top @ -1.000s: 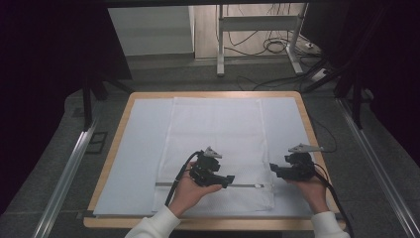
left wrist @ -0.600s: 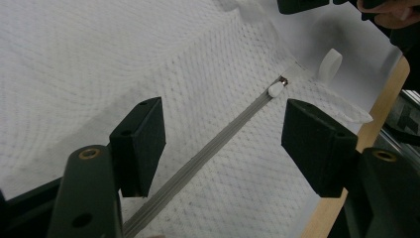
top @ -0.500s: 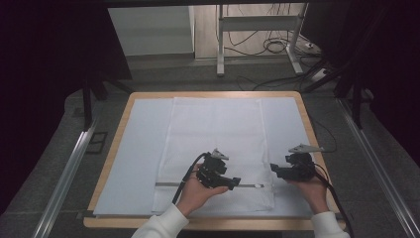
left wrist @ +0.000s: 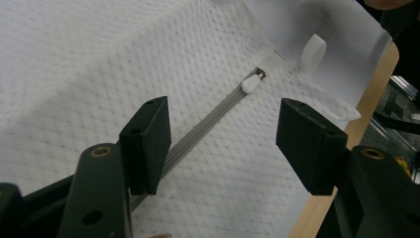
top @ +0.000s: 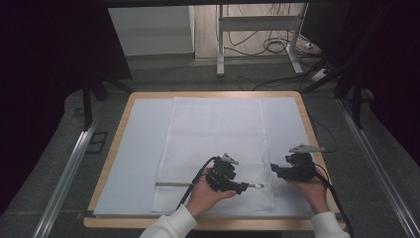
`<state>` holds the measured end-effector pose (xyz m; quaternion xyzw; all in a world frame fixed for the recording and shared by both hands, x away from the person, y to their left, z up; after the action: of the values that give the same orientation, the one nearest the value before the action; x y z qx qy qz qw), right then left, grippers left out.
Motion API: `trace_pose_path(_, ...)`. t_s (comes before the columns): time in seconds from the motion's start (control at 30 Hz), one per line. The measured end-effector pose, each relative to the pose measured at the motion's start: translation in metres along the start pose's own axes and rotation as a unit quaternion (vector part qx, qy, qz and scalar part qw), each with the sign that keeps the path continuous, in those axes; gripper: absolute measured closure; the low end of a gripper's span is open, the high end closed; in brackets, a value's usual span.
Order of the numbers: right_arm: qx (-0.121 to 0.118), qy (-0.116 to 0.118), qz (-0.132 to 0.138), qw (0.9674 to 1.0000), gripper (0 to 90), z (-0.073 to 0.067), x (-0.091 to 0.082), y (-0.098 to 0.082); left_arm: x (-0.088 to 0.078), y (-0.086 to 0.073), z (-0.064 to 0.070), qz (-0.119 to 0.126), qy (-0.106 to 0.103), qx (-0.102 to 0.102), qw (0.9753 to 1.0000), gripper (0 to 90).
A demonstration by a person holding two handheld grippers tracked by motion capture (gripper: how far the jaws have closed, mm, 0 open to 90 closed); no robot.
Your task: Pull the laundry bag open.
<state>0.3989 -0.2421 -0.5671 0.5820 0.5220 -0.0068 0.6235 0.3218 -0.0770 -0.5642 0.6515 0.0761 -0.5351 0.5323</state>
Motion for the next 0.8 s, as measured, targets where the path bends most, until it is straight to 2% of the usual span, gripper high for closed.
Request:
trace_pose_path(0.37,0.001,0.000,-0.002,1.0000,27.6,0.000,0.000,0.000,0.012,0.004,0.016,-0.008,-0.017,0.007,0.9998,39.7)
trace_pose_path(0.5,0.002,-0.001,-0.002,1.0000,27.6,0.000,0.000,0.000,0.014,0.006,0.020,-0.009,-0.024,0.000,0.9997,40.3)
trace_pose_path(0.8,0.003,-0.002,-0.004,1.0000,27.5,-0.001,0.000,0.000,0.018,0.007,0.031,-0.015,-0.037,0.004,0.9992,43.0)
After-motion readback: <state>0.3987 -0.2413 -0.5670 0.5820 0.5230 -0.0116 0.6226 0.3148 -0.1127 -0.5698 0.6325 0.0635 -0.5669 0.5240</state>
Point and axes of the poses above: each handheld gripper's, and its own axes: x roughly forward along the jaws, y roughly out of its top, z roughly to its right, the point moved 10 cm from there along x, roughly forward along the jaws, and after that the axes turned 14 degrees about y, right-handed, at the moved point
